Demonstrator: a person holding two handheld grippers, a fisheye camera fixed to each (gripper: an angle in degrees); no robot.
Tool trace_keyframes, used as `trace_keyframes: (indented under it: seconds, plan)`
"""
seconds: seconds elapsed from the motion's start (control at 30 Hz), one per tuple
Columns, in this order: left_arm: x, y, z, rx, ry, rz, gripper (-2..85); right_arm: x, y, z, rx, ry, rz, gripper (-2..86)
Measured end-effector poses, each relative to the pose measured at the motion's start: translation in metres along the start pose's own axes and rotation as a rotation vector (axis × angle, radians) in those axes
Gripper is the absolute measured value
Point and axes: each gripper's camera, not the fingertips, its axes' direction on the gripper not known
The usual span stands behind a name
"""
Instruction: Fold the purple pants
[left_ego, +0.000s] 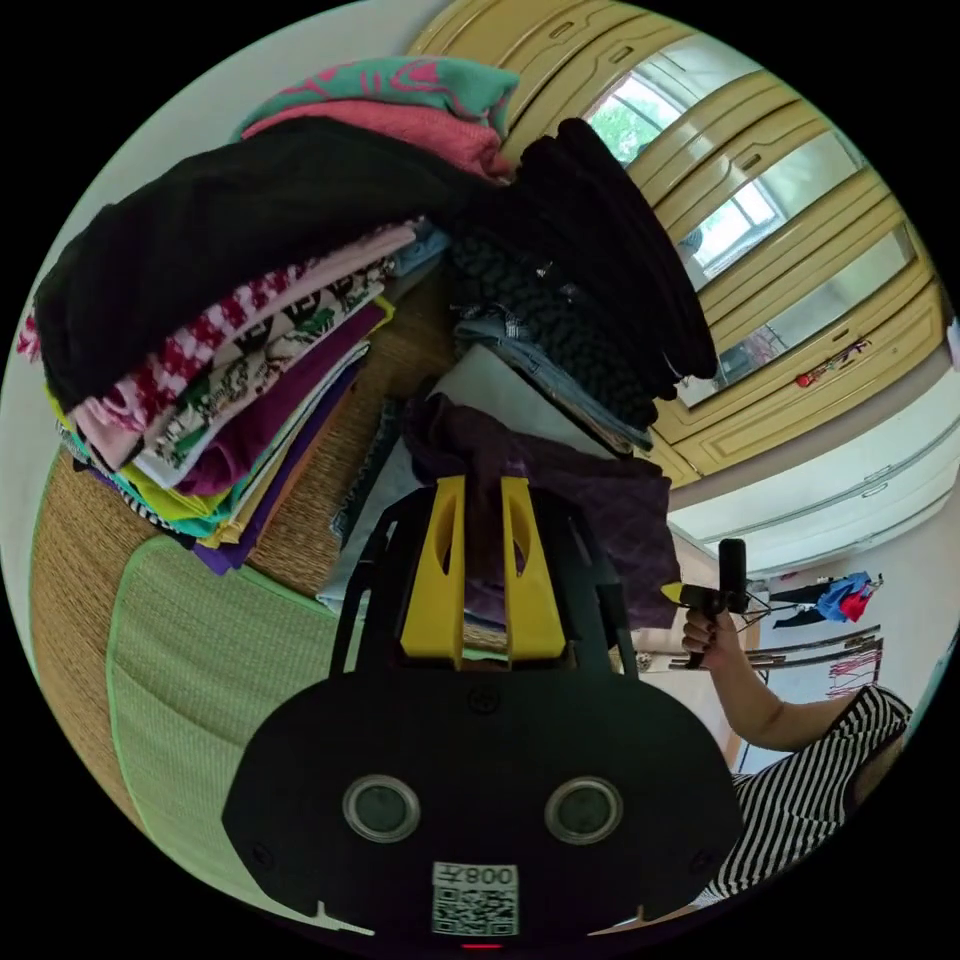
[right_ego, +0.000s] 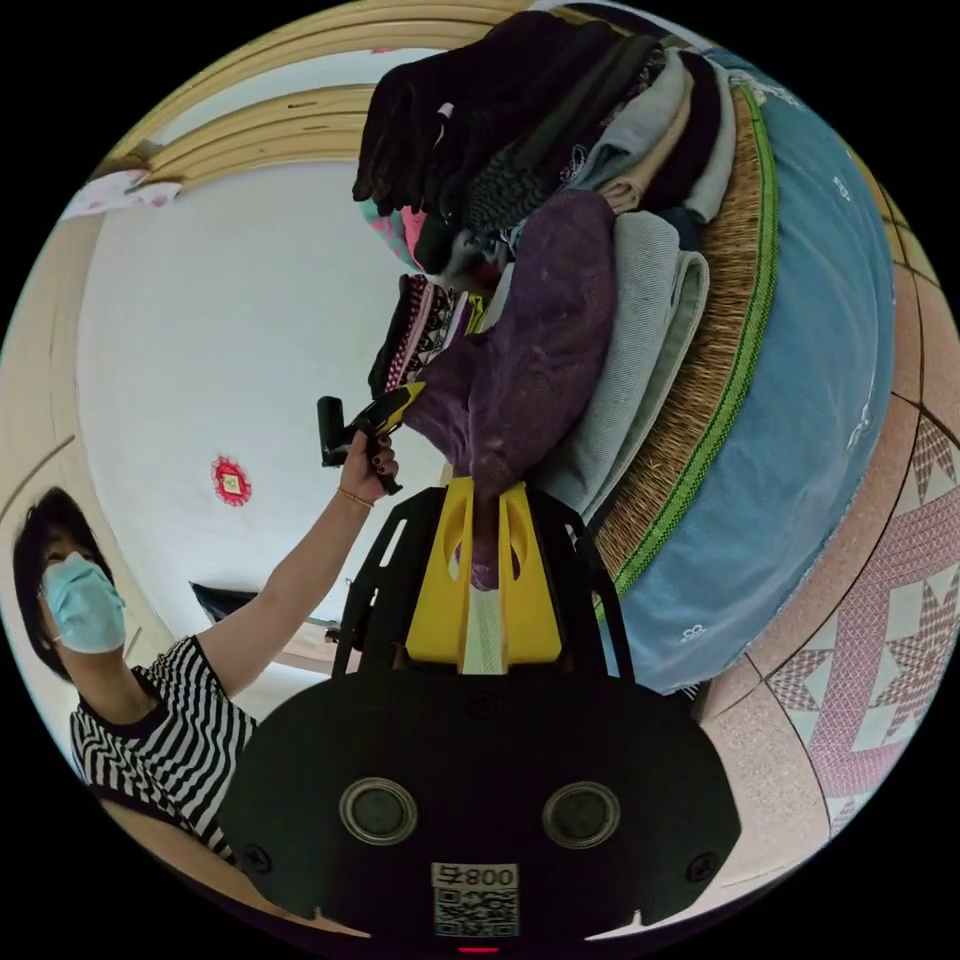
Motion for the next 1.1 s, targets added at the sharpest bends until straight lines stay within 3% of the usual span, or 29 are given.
trace_keyframes:
  seconds: [0.13, 0.23, 0.3, 0.53, 0.7, 0.8, 0.97, 1.1]
  plan:
    - [0.032, -0.055, 0.000, 0.047, -0.026, 0.072, 4.5, 0.014, 0.001, -0.002, 0.005, 0.042, -0.077, 2.2]
    - [0.044, -0.081, 0.021, -0.040, -0.131, 0.037, 3.5, 0.038, 0.002, 0.007, -0.005, 0.113, -0.081, 2.7]
    - [0.049, -0.089, 0.034, -0.103, -0.206, 0.018, 3.6, 0.069, 0.004, 0.009, 0.014, 0.035, -0.018, 3.3]
    - [0.085, -0.118, 0.024, 0.063, -0.244, 0.027, 5.6, 0.111, 0.009, -0.014, 0.095, 0.044, 0.006, 3.9]
    - [0.107, -0.136, 0.024, 0.178, -0.200, 0.040, 4.0, 0.113, -0.007, -0.043, 0.171, 0.162, -0.070, 1.0]
    - [0.120, -0.153, 0.048, 0.103, -0.199, 0.081, 2.5, 0.094, -0.046, -0.038, 0.159, 0.290, -0.213, 0.3]
    - [0.124, -0.175, 0.116, -0.191, -0.469, 0.173, 0.6, 0.093, -0.129, 0.010, 0.063, 0.633, -0.342, 0.1]
    - [0.127, -0.182, 0.124, -0.183, -0.513, 0.167, 0.2, 0.123, -0.167, 0.035, 0.005, 0.706, -0.305, 0.0]
